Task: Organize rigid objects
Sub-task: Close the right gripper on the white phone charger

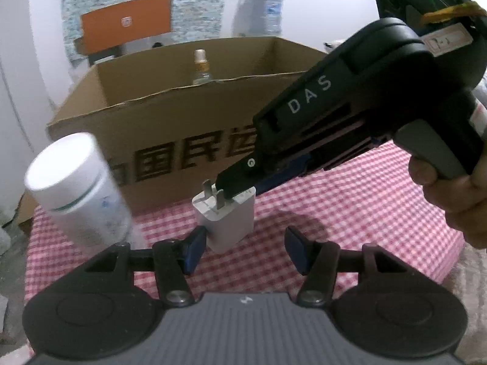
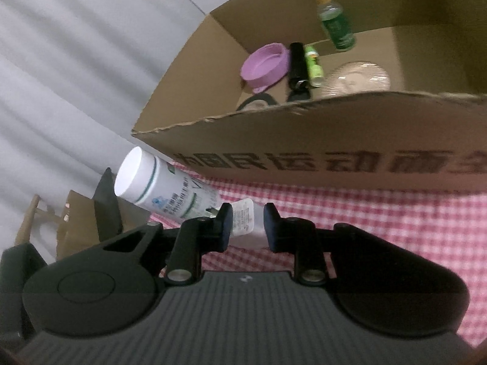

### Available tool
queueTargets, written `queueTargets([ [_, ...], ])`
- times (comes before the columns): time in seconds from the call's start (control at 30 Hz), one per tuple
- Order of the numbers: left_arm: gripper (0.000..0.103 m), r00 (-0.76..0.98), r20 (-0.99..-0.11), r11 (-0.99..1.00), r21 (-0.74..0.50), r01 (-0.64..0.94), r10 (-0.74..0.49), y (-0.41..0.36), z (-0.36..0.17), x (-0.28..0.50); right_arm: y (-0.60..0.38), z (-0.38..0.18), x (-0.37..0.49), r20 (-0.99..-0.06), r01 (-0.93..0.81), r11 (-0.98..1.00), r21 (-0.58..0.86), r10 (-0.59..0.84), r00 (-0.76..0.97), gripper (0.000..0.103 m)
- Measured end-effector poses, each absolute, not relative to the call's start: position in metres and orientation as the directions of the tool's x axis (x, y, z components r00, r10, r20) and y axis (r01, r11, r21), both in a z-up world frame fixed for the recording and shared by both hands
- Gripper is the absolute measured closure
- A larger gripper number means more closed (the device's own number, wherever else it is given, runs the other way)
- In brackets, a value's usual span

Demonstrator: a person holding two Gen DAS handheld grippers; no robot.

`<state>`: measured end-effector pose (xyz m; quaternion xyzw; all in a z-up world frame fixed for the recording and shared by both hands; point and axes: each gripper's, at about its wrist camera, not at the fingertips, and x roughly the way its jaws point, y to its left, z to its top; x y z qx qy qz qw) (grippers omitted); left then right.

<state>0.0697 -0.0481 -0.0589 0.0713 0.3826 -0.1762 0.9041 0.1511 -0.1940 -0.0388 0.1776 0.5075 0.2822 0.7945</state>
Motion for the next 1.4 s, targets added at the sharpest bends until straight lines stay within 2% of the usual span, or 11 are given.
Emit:
queueTargets([
  [0.2, 0.047, 0.626, -0.715, 0.903, -0.019, 0.429, -0.312, -0.062, -0.059, 0.071, -0.221, -0.036, 0.138, -0.714, -0.231, 0.795, 0.561, 0.606, 0.351, 0.080],
  [0.33, 0.048, 0.645, -0.710, 0.910, 0.013, 0.415, -0.284, -0.064, -0.057, 0.074, -0.232, -0.036, 0.134, -0.706, -0.210, 0.791, 0.575, 0.609, 0.361, 0.080],
  [0.5, 0.058, 0.625, -0.745, 0.914, 0.049, 0.403, -0.235, -0.071, -0.064, 0.088, -0.236, -0.040, 0.134, -0.695, -0.196, 0.781, 0.592, 0.619, 0.365, 0.080],
  [0.97, 0.059, 0.618, -0.759, 0.930, 0.045, 0.366, -0.206, -0.080, -0.065, 0.097, -0.232, -0.040, 0.135, -0.699, -0.195, 0.784, 0.589, 0.616, 0.365, 0.077],
  [1.17, 0.067, 0.623, -0.755, 0.931, 0.043, 0.362, -0.207, -0.078, -0.060, 0.091, -0.231, -0.036, 0.134, -0.705, -0.204, 0.798, 0.566, 0.598, 0.382, 0.077],
  [1.4, 0.068, 0.626, -0.751, 0.928, 0.047, 0.369, -0.211, -0.077, -0.061, 0.089, -0.232, -0.033, 0.134, -0.708, -0.206, 0.804, 0.558, 0.591, 0.387, 0.077],
])
